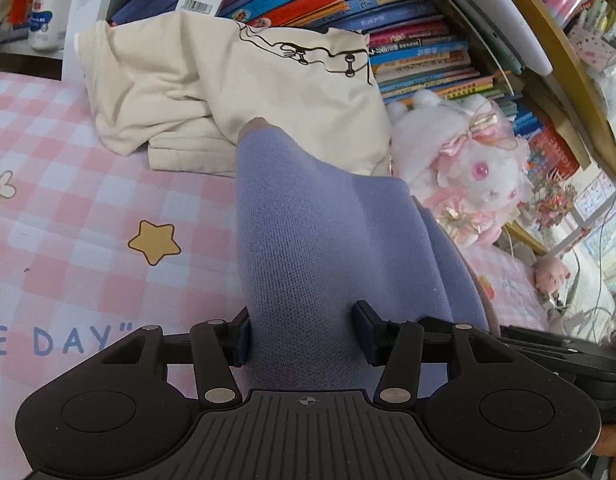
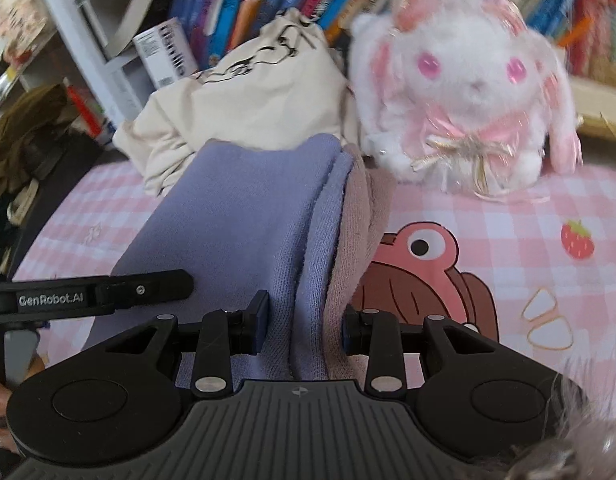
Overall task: Fold clothes
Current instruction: 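Fold the raised edge over onto the rest of the sweater with both grippers, then open both grippers to release the folded sweater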
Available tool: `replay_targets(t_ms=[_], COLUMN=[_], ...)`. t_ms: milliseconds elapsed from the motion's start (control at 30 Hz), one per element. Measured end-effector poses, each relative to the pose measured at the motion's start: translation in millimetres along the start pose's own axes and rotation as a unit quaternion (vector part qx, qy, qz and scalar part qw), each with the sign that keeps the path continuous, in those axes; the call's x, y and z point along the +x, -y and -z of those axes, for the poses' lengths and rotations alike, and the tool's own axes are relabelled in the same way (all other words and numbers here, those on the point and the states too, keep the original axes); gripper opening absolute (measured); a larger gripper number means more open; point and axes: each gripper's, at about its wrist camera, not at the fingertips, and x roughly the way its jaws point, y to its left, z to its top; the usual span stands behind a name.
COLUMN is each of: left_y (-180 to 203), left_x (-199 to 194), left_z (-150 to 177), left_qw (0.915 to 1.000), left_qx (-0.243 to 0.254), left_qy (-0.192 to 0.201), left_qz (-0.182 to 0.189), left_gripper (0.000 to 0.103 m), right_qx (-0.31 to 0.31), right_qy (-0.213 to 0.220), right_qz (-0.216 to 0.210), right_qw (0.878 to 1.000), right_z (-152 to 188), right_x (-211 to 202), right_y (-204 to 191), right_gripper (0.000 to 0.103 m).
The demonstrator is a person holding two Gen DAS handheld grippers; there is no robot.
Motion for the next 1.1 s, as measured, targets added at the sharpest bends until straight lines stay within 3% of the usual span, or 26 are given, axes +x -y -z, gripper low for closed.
replay_targets(t_ms=[167,233,300,400,467,600,767,1100], left_y=[-0.4,3.0,10.7,20.4,25.7,36.6,53.3,80.2], left_x=[3.0,1.5,-3.7,-16.8,-26.1,-45.3,-60.9,-78.5], left_z=[-0.6,0.2,0.3,2.3,4.2,15.8,37.5,85.0], left_qw=[1.0000,0.9997,0.9983,0.9959,0.9942,0.9892,0.9827,0.9800], left_qx=[-0.001,0.008,0.026,0.048,0.059,0.083,0.118,0.137], left_qy=[0.002,0.008,0.022,0.044,0.055,0.072,0.076,0.058], left_qz=[-0.006,-0.023,-0.047,-0.063,-0.072,-0.097,-0.121,-0.132], left_gripper=[0.058,0.068,0.069,0.078,0.079,0.083,0.085,0.085], right_qx=[0.011,0.012,0.013,0.020,0.028,0.036,-0.003,-0.058], right_qy=[-0.004,-0.004,0.000,0.019,0.028,0.044,0.056,0.059], right_qz=[-0.001,-0.002,-0.010,-0.014,-0.008,0.012,0.041,0.079], right_qw=[1.000,1.000,1.000,1.000,0.999,0.998,0.998,0.993], right_z=[1.0,1.2,1.2,0.7,0.7,7.7,26.5,80.4], right_x=[4.9,4.9,1.4,-10.0,-17.9,-36.6,-57.5,-91.8], right_y=[4.4,4.4,3.6,2.8,3.2,5.3,0.3,-7.4], right_gripper=[0.040,0.046,0.068,0.076,0.082,0.086,0.086,0.088])
